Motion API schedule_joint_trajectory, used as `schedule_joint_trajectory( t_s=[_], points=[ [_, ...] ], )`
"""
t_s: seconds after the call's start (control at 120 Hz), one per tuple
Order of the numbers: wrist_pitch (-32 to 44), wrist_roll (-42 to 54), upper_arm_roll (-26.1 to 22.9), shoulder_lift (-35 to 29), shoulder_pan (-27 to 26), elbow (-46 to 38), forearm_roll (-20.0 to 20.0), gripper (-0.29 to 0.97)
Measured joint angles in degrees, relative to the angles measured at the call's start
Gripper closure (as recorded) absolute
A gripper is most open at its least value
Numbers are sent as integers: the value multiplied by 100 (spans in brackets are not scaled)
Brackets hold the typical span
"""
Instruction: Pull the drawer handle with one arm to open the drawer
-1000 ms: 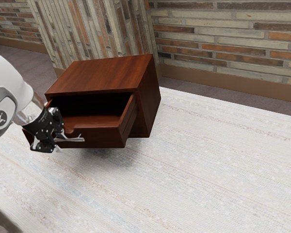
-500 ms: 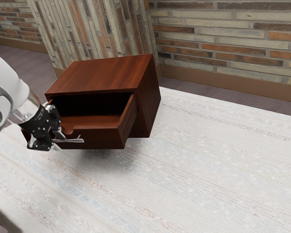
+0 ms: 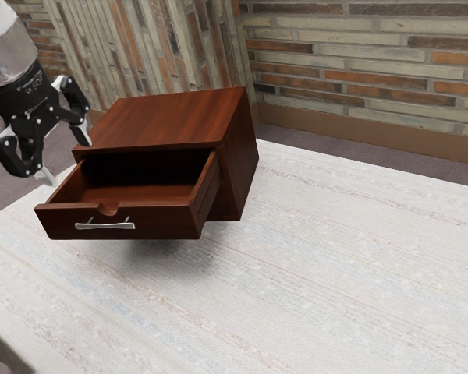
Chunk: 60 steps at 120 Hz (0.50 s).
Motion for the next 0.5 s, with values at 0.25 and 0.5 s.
schedule_joint_trajectory(
  t_s=[0.25,0.5],
  points=[
    [-539,5,444,-25,32,-381,-359,3],
    [-664,8,490,-25,-29,-672,-338,1]
  ],
)
